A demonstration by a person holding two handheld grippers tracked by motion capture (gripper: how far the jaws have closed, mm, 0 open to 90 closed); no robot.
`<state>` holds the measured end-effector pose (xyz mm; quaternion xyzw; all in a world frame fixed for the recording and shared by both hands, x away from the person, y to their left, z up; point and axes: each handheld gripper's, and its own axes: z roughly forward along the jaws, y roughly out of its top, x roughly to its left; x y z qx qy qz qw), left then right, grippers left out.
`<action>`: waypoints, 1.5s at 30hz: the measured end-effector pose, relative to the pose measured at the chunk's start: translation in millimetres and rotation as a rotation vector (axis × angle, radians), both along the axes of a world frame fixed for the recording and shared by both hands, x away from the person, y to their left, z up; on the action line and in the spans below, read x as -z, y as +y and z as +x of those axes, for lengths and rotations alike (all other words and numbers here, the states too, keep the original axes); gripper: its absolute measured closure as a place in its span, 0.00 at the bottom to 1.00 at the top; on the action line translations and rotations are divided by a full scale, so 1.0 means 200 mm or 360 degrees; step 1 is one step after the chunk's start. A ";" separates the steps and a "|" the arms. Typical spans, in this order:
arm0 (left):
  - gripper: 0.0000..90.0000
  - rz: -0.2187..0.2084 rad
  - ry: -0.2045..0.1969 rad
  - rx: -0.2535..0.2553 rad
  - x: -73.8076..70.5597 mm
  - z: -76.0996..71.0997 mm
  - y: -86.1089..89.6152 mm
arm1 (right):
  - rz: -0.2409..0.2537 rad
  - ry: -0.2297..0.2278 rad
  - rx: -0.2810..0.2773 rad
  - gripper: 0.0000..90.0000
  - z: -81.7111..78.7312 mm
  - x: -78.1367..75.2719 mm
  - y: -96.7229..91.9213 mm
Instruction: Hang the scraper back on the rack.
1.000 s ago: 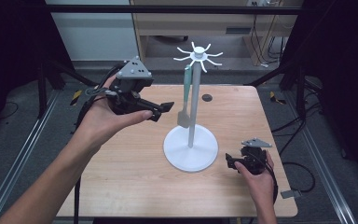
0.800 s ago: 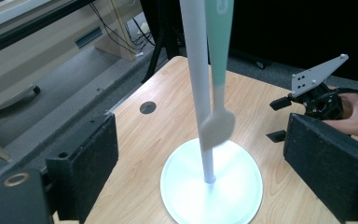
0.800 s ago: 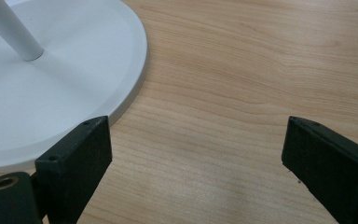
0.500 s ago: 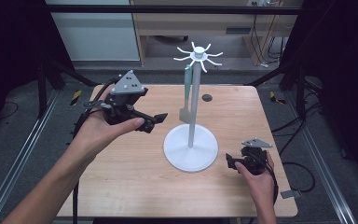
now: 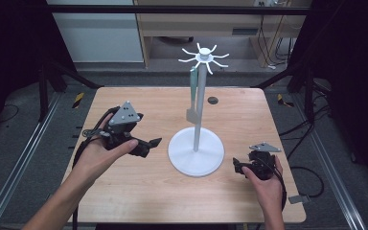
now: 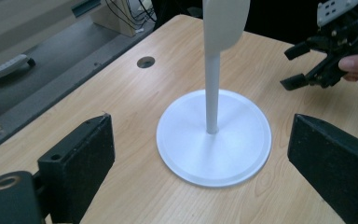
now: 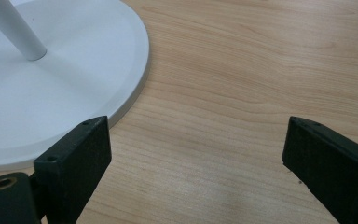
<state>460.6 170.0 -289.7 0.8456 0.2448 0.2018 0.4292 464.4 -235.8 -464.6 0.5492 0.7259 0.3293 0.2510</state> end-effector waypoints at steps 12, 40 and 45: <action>0.09 0.0065 -0.0019 -0.0088 0.22 0.00 0.13 | 0.0002 0.0009 -0.0004 0.09 0.00 0.00 0.00; 0.07 0.0052 0.0121 -0.0270 0.64 0.03 0.41 | 0.0011 0.0029 -0.0008 0.06 0.00 0.01 0.02; 0.07 0.0038 0.0137 -0.0310 0.69 0.03 0.45 | 0.0003 0.0029 -0.0018 0.05 0.00 0.01 0.02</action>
